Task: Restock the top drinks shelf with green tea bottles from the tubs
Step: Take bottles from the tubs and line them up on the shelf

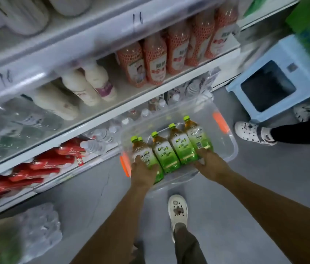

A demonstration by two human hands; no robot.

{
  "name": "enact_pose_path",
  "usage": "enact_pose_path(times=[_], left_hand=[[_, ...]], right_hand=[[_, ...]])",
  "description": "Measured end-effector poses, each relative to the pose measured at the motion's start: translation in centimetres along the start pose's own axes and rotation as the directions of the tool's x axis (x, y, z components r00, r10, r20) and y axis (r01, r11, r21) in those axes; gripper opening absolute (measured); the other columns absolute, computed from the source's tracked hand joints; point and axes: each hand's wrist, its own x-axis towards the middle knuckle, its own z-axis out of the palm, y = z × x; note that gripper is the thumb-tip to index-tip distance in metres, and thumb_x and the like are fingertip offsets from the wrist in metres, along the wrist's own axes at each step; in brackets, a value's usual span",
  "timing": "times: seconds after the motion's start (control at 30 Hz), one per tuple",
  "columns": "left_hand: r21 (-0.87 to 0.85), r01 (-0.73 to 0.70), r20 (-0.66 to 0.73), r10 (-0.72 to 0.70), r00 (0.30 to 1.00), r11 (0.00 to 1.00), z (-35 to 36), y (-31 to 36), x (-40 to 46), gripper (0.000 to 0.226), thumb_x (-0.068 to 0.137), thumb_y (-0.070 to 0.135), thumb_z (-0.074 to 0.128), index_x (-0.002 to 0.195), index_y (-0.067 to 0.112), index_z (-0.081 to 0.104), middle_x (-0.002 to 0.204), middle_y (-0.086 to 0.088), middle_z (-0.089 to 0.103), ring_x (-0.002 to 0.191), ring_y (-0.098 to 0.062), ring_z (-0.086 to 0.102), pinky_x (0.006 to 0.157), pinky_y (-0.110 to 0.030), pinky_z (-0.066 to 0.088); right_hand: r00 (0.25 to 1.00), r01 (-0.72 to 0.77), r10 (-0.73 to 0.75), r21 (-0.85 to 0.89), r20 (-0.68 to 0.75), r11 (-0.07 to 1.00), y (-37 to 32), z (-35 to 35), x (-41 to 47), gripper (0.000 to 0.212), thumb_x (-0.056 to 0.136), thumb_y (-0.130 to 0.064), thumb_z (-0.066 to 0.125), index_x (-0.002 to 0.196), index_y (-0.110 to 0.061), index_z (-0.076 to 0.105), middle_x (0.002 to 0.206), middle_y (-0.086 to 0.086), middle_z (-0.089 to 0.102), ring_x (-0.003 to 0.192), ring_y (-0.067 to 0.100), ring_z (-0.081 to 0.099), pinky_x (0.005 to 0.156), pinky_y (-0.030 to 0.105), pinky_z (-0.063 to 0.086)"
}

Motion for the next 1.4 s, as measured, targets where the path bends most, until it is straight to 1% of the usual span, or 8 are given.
enact_pose_path(times=[0.17,0.4,0.53,0.67,0.8,1.03,1.2,1.4], left_hand=[[0.072,-0.005,-0.150,0.016,0.989,0.997,3.1,-0.4,2.2,0.109,0.082,0.033,0.076,0.159,0.016,0.001,0.157,-0.021,0.023,0.139,-0.044,0.036,0.113,-0.053,0.036],[0.181,0.027,-0.230,0.016,0.973,0.983,4.4,-0.6,4.9,0.135,0.073,0.057,0.082,0.157,0.015,-0.015,0.157,-0.014,0.016,0.122,-0.042,0.055,0.100,-0.046,0.049],[0.215,0.023,-0.235,0.029,0.972,0.976,4.5,-0.6,5.5,0.129,0.076,0.048,0.081,0.158,0.019,-0.014,0.153,-0.014,0.018,0.111,-0.041,0.059,0.092,-0.044,0.051],[0.202,-0.023,-0.135,0.051,0.990,0.979,3.4,-1.1,5.3,0.121,0.080,0.041,0.077,0.158,0.025,-0.015,0.153,-0.012,0.017,0.116,-0.040,0.057,0.095,-0.045,0.050],[0.223,-0.093,-0.123,0.123,0.985,0.970,2.4,-0.7,3.4,0.119,0.081,0.043,0.076,0.158,0.028,-0.013,0.152,-0.007,0.020,0.123,-0.034,0.054,0.095,-0.046,0.049],[0.205,-0.137,-0.193,0.177,0.965,0.969,-0.8,-0.5,0.7,0.117,0.079,0.045,0.077,0.158,0.036,-0.009,0.153,0.000,0.021,0.128,-0.032,0.051,0.092,-0.042,0.046],[0.071,-0.162,-0.149,0.171,0.974,0.984,-3.2,-1.4,0.6,0.116,0.079,0.041,0.079,0.158,0.040,-0.006,0.148,0.004,0.029,0.127,-0.029,0.052,0.101,-0.039,0.042],[-0.060,-0.184,-0.116,0.176,0.977,0.981,-3.7,-1.7,1.4,0.115,0.077,0.036,0.082,0.159,0.040,0.000,0.152,0.004,0.030,0.133,-0.025,0.046,0.109,-0.039,0.038]], right_hand=[[0.999,-0.007,0.008,-0.031,0.043,0.999,0.4,2.0,4.4,0.039,0.092,-0.023,0.061,0.128,-0.009,0.054,0.126,0.017,0.059,0.118,0.035,0.057,0.093,0.041,0.050],[0.996,0.063,-0.057,-0.094,0.065,0.994,-1.8,6.2,9.2,0.058,0.093,-0.026,0.063,0.143,-0.009,0.037,0.132,0.017,0.053,0.124,0.034,0.052,0.099,0.040,0.044],[0.993,0.098,-0.090,-0.108,0.076,0.989,-3.5,9.1,10.6,0.068,0.094,-0.025,0.063,0.148,-0.007,0.026,0.131,0.017,0.052,0.124,0.034,0.051,0.098,0.041,0.046],[0.996,0.085,-0.081,-0.191,0.027,0.978,-4.2,10.7,11.0,0.065,0.093,-0.027,0.064,0.142,-0.001,0.029,0.134,0.021,0.049,0.124,0.034,0.049,0.099,0.041,0.044],[0.996,0.082,-0.084,-0.291,0.004,0.953,-4.4,11.4,11.2,0.066,0.091,-0.025,0.066,0.140,0.001,0.030,0.137,0.023,0.046,0.127,0.034,0.046,0.101,0.038,0.043],[0.998,0.053,-0.056,-0.401,0.004,0.915,-5.4,13.1,11.3,0.102,0.084,-0.038,0.073,0.148,0.006,0.008,0.142,0.029,0.039,0.134,0.041,0.037,0.108,0.042,0.038],[1.000,-0.012,0.002,-0.347,-0.030,0.938,-6.5,14.0,11.9,0.100,0.089,-0.017,0.065,0.152,0.003,-0.010,0.143,0.033,0.031,0.132,0.043,0.039,0.102,0.044,0.043],[0.999,-0.045,0.037,-0.263,-0.034,0.964,-6.3,13.9,13.1,0.109,0.088,-0.025,0.069,0.153,-0.001,-0.015,0.145,0.032,0.027,0.132,0.045,0.038,0.102,0.049,0.042]])
